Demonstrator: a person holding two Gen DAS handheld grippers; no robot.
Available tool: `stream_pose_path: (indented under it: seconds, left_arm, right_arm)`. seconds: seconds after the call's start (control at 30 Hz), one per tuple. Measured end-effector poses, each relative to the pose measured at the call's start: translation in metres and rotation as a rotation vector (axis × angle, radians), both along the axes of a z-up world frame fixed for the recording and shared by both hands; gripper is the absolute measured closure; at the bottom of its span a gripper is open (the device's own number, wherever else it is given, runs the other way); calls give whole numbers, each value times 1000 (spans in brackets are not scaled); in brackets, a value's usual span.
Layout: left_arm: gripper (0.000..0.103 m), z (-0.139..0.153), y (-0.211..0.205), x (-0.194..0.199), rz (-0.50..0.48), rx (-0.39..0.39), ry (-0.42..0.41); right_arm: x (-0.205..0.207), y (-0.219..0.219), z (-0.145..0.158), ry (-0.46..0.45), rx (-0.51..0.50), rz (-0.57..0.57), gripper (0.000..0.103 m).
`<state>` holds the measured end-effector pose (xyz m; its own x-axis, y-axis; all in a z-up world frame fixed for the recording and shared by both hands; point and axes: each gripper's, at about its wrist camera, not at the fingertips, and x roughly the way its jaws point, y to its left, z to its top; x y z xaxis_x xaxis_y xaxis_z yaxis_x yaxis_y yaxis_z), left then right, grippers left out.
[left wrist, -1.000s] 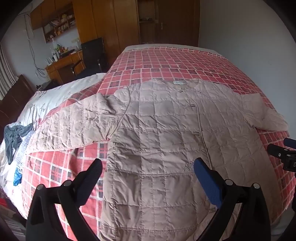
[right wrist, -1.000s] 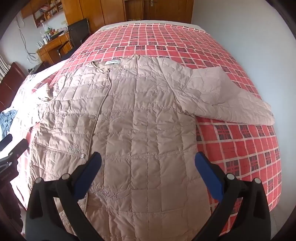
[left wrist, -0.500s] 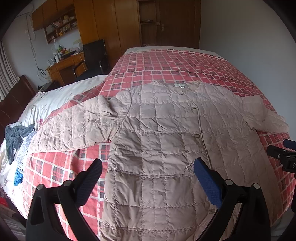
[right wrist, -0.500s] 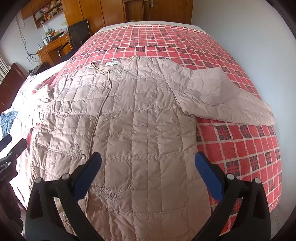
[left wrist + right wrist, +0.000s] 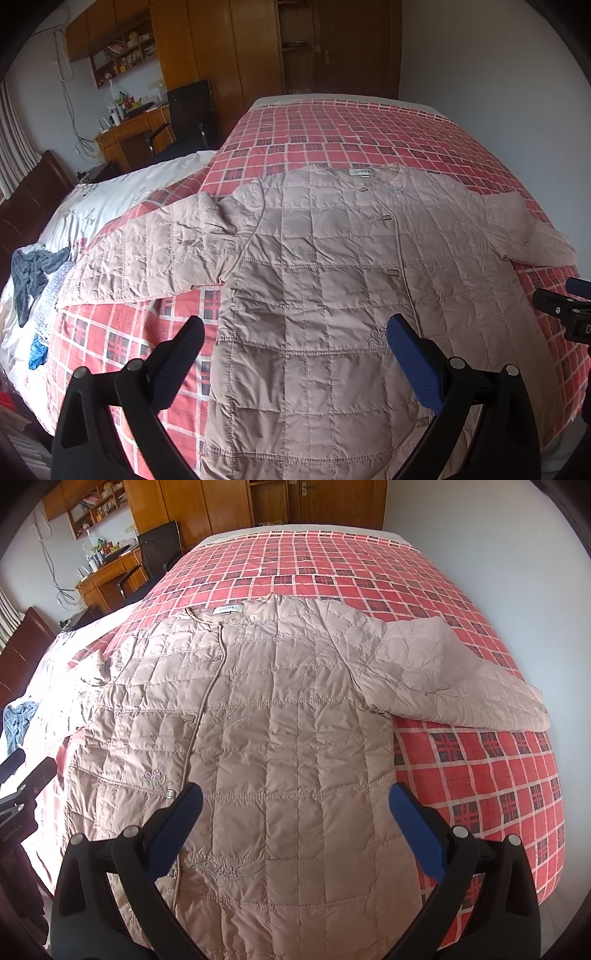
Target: Fold large clothes
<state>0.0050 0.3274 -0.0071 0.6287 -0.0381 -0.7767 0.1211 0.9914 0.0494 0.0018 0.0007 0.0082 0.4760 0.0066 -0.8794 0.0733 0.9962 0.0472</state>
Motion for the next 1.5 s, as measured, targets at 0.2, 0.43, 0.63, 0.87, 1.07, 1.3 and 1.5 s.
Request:
stream_pose_path:
  seconds: [0.2,0.43,0.63,0.87,1.07,1.3,1.5]
  left_arm:
    - [4,0,0,0,0,1,-1]
    - [4,0,-1,-1,-5,2,0]
    - [4,-1,-1,0,-2,5,5]
    - [4,-1,-1,0,3,5,6]
    - [4,-1,-1,0,3,8,5]
    - [4,-1,-1,-1,0,5,1]
    - [4,0,-2,-2,-4,6,-7]
  right_arm:
    - [1,0,-1,3,3,1,3]
    - [1,0,-1,3,4,2,3]
    - [2,0,-2,3,5,7,3]
    - [2,0,-2,-1,8,7,3]
    - [3,0,-2,2,7,7,3]
    - [3,-1,-2,1,8,7,3]
    - [3,-3,-2,0,12,3,3]
